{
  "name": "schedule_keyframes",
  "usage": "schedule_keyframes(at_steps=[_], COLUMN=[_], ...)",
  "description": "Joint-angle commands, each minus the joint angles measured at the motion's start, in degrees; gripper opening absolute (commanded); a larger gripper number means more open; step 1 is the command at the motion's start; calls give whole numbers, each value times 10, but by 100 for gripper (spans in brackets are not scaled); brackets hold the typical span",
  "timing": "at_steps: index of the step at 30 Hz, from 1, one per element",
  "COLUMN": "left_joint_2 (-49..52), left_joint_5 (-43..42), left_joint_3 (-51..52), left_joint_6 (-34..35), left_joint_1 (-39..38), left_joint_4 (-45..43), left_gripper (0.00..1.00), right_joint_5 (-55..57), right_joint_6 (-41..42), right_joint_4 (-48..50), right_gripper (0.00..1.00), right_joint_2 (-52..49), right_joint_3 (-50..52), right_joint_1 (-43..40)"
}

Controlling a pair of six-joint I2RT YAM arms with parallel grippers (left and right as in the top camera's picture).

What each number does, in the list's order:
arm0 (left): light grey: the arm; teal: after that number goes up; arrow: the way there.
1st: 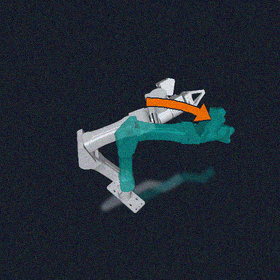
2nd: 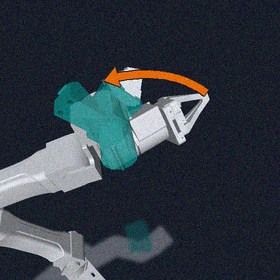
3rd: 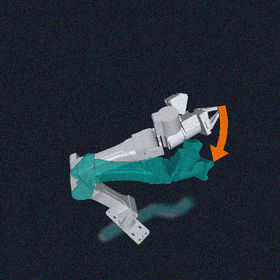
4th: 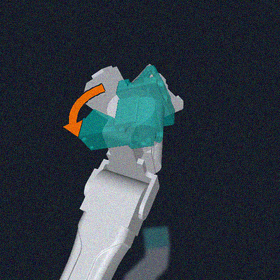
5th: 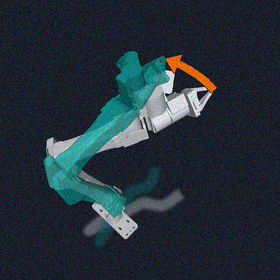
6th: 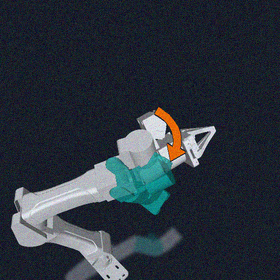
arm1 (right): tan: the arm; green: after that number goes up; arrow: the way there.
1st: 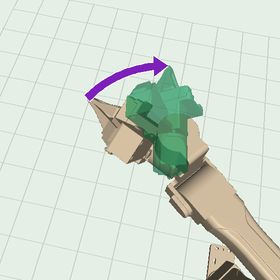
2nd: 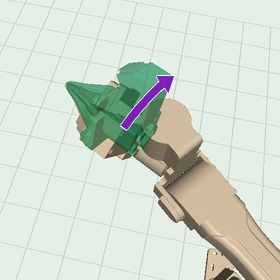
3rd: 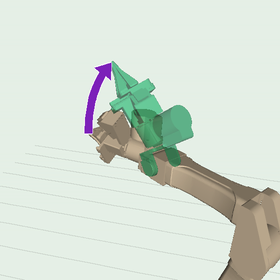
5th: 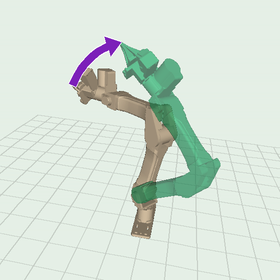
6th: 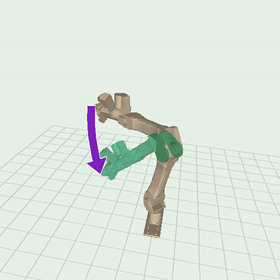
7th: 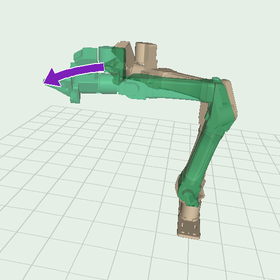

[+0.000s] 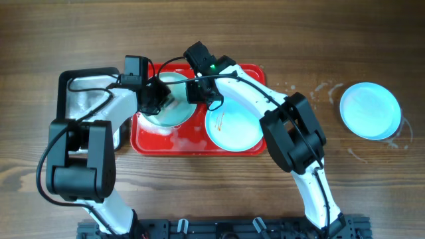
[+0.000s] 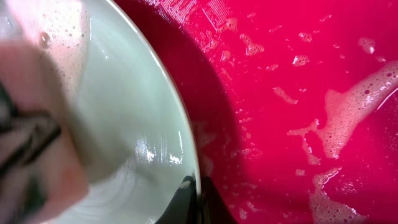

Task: Clean dirty plates on tray and stack at the side
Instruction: 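Scrub the right-held plate with the sponge in the left gripper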

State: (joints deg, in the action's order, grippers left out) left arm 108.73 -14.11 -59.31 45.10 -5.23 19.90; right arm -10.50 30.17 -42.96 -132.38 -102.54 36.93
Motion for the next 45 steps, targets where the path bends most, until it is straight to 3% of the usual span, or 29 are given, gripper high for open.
schedule_keyframes(at_steps=[1,5,9,13,18,25,31,36,41,45], left_joint_2=[96,96,96,96,96,95,75,73,74,76], left_joint_5=[70,-18,-19,46,121,210,309,369,354,304], left_joint_3=[73,73,73,73,73,73,71,72,73,73], left_joint_6=[-8,-7,56,161,217,216,210,147,104,13], left_joint_1=[7,7,17,42,63,70,70,68,53,17], left_joint_4=[153,245,165,90,58,181,224,114,-27,-113], left_gripper=[4,4,4,4,4,4,4,4,4,4], right_joint_5=[-12,-14,-14,-14,-18,-18,-18,-20,-20,-20], right_joint_6=[-15,-17,-17,-17,-16,-16,-17,-16,-16,-16], right_joint_4=[-5,-6,-6,-9,-10,-10,-10,-8,-8,-9], right_gripper=[4,4,4,4,4,4,4,4,4,4], right_joint_2=[-21,-21,-21,-21,-21,-21,-21,-21,-21,-21], right_joint_3=[-1,-1,-1,-1,-1,-1,-1,-1,-1,-1], right_joint_1=[1,1,1,0,-3,-3,-3,-3,-3,-3])
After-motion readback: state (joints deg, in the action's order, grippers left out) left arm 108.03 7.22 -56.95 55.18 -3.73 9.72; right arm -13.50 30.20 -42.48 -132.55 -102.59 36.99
